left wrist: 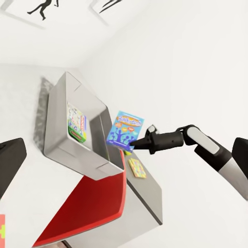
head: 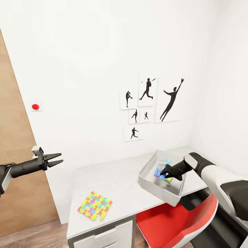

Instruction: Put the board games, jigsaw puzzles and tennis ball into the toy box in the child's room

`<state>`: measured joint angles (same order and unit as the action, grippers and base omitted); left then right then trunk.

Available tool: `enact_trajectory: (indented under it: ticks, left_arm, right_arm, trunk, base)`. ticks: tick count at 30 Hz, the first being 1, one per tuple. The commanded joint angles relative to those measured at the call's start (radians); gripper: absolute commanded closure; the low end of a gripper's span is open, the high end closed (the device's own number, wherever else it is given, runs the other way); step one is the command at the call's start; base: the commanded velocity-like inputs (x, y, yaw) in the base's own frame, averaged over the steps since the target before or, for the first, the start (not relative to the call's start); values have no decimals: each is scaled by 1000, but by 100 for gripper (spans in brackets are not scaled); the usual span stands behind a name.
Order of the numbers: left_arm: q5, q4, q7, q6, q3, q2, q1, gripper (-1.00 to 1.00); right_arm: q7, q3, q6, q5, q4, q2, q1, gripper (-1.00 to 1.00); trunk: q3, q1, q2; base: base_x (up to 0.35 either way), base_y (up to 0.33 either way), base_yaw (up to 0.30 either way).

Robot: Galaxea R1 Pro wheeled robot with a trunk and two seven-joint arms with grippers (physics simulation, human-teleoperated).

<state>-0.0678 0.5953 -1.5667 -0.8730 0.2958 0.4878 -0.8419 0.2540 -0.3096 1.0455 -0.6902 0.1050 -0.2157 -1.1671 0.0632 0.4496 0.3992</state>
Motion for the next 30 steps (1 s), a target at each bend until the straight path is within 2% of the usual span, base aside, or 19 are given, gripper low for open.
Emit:
enact_trajectory:
  ticks: [1, 13, 30]
  left_arm:
    - [1, 0, -4, -11, 0, 0, 0, -100]
    - [2, -2, -4, -11, 0, 0, 1, -100]
    - [2, -2, -4, -11, 0, 0, 4, -100]
  right_arm:
    - [9, -8, 2, 3, 1, 1, 0, 100]
    - [-1, -9, 2, 3, -1, 14, 0, 100]
    - [-7, -10, 2, 4, -30, 15, -1, 100]
  trunk:
    - [0, 0, 1]
    - [0, 0, 1]
    - [0, 0, 1]
  base:
    - [4, 0, 0]
    - [0, 0, 0]
    - [0, 0, 0]
